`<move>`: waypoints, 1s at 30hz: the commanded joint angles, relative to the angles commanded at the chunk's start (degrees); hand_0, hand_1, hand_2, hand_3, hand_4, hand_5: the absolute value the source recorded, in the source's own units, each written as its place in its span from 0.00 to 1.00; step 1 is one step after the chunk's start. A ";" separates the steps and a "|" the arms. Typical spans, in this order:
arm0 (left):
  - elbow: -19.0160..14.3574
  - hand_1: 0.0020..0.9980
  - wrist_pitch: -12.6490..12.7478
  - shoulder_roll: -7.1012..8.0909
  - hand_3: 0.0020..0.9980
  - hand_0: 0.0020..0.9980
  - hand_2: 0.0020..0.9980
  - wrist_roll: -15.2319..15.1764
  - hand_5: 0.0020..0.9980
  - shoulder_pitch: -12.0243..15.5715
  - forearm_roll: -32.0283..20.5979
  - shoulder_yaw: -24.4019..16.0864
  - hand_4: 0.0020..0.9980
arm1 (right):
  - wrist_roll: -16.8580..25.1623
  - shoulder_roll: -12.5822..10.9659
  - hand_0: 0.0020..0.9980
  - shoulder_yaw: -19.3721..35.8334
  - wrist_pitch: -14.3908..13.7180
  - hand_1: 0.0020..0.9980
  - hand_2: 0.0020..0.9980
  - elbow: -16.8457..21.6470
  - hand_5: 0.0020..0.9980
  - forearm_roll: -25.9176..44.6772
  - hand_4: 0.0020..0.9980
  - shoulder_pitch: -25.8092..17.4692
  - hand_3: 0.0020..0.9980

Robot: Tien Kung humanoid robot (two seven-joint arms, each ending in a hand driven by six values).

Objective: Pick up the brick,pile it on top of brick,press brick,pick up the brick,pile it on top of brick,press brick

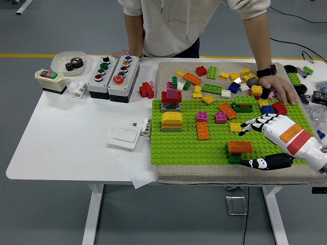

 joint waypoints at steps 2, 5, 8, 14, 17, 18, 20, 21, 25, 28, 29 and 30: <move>0.00 0.74 0.00 0.00 0.60 0.75 0.75 -0.04 0.68 -0.03 -0.11 0.05 0.66 | 0.15 0.09 0.67 -0.54 0.03 0.66 0.70 -0.36 0.74 -0.35 0.95 0.14 0.60; -0.01 0.74 -0.01 0.01 0.60 0.75 0.75 -0.10 0.68 -0.11 -0.27 0.14 0.66 | 0.26 0.14 0.67 -1.38 0.04 0.66 0.70 -0.90 0.74 -0.98 0.95 0.40 0.60; -0.02 0.74 -0.01 0.01 0.60 0.75 0.75 -0.16 0.68 -0.18 -0.42 0.23 0.66 | 0.33 0.30 0.67 -1.97 0.01 0.66 0.70 -1.39 0.73 -1.56 0.95 0.63 0.60; -0.05 0.74 -0.04 0.05 0.60 0.75 0.74 -0.24 0.68 -0.34 -0.55 0.34 0.65 | 0.26 0.49 0.67 -2.89 0.07 0.66 0.70 -2.32 0.73 -2.19 0.95 1.17 0.60; -0.06 0.74 -0.05 0.05 0.60 0.75 0.74 -0.23 0.68 -0.40 -0.56 0.34 0.65 | 0.10 0.59 0.67 -3.24 0.25 0.66 0.70 -2.82 0.73 -2.67 0.95 1.34 0.60; -0.05 0.74 -0.05 0.04 0.60 0.75 0.74 -0.23 0.68 -0.41 -0.57 0.36 0.65 | 0.08 0.64 0.67 -3.29 0.28 0.66 0.70 -2.92 0.73 -2.73 0.95 1.34 0.60; -0.06 0.74 -0.04 0.03 0.59 0.75 0.74 -0.24 0.68 -0.42 -0.68 0.40 0.65 | 0.07 0.75 0.68 -3.42 0.33 0.66 0.70 -3.02 0.72 -3.00 0.95 1.35 0.60; -0.06 0.74 -0.04 0.03 0.59 0.75 0.74 -0.24 0.68 -0.42 -0.69 0.41 0.65 | 0.07 0.77 0.68 -3.45 0.34 0.66 0.70 -3.02 0.72 -3.03 0.95 1.36 0.60; -0.06 0.74 -0.03 0.02 0.59 0.75 0.74 -0.23 0.68 -0.43 -0.73 0.43 0.65 | 0.06 0.74 0.68 -3.91 0.36 0.66 0.70 -3.02 0.72 -3.09 0.95 1.52 0.60; -0.06 0.74 -0.04 0.01 0.60 0.75 0.74 -0.21 0.68 -0.45 -0.70 0.43 0.65 | 0.07 0.73 0.68 -4.33 0.39 0.66 0.70 -3.15 0.72 -3.06 0.94 1.74 0.60; -0.06 0.74 -0.04 0.01 0.60 0.75 0.74 -0.21 0.68 -0.46 -0.70 0.43 0.65 | 0.06 0.74 0.68 -4.39 0.38 0.66 0.70 -3.19 0.72 -3.04 0.94 1.79 0.60; -0.06 0.74 -0.03 0.01 0.60 0.75 0.74 -0.22 0.68 -0.47 -0.74 0.45 0.65 | 0.04 0.77 0.68 -4.53 0.40 0.66 0.70 -3.29 0.72 -3.02 0.94 1.91 0.60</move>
